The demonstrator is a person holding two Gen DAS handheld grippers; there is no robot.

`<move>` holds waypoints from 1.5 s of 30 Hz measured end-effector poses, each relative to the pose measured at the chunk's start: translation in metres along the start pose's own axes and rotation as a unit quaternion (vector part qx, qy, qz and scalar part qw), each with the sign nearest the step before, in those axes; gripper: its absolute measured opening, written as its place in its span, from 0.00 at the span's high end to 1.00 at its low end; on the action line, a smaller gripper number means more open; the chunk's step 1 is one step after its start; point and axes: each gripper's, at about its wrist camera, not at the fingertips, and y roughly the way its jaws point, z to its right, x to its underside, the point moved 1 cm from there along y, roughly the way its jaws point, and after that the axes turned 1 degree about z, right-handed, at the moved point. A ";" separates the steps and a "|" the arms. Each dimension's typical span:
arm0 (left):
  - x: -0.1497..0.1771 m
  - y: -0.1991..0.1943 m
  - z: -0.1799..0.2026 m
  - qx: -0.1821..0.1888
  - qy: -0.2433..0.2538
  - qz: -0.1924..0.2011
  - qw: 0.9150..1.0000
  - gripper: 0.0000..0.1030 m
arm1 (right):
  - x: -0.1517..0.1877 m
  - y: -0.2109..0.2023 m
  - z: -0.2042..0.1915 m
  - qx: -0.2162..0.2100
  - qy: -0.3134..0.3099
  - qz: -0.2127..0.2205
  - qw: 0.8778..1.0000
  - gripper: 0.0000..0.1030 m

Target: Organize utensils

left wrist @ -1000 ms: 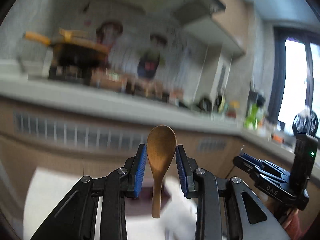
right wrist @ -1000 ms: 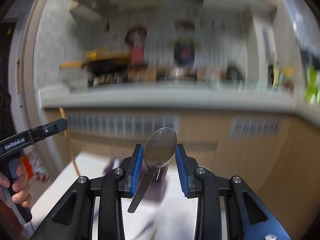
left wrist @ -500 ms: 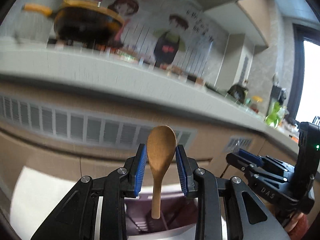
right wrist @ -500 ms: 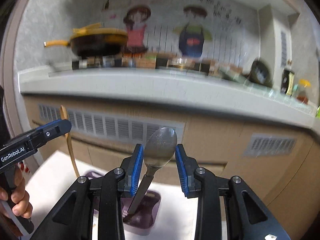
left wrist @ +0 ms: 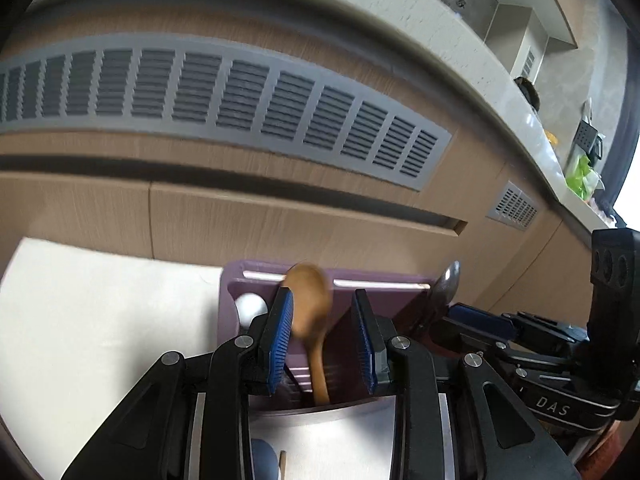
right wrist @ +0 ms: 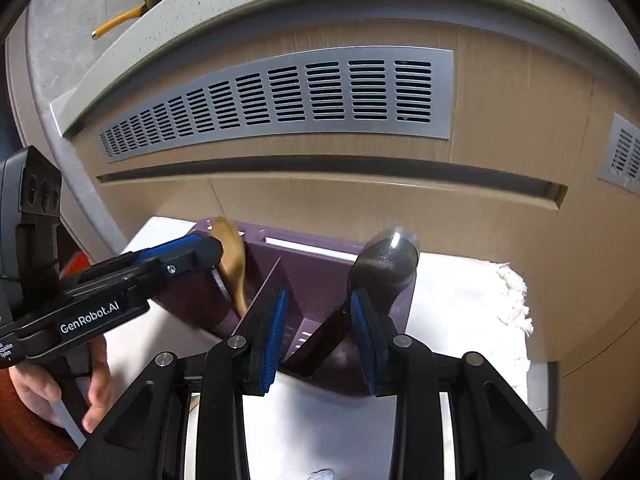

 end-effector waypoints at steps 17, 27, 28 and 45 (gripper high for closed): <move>0.086 -0.101 -0.002 -0.054 -0.001 -0.057 0.997 0.69 | 0.093 -0.087 -0.021 0.011 -0.076 -0.046 0.996 0.70; 0.150 -0.125 -0.023 -0.074 -0.040 -0.118 0.989 0.69 | 0.180 -0.077 -0.083 -0.050 -0.191 -0.135 0.971 0.70; 0.153 -0.130 -0.024 -0.076 -0.040 -0.117 0.989 0.69 | 0.181 -0.073 -0.086 -0.049 -0.194 -0.135 0.970 0.70; 0.158 -0.142 -0.042 -0.084 -0.058 -0.122 0.987 0.69 | 0.182 -0.048 -0.095 -0.044 -0.209 -0.158 0.964 0.71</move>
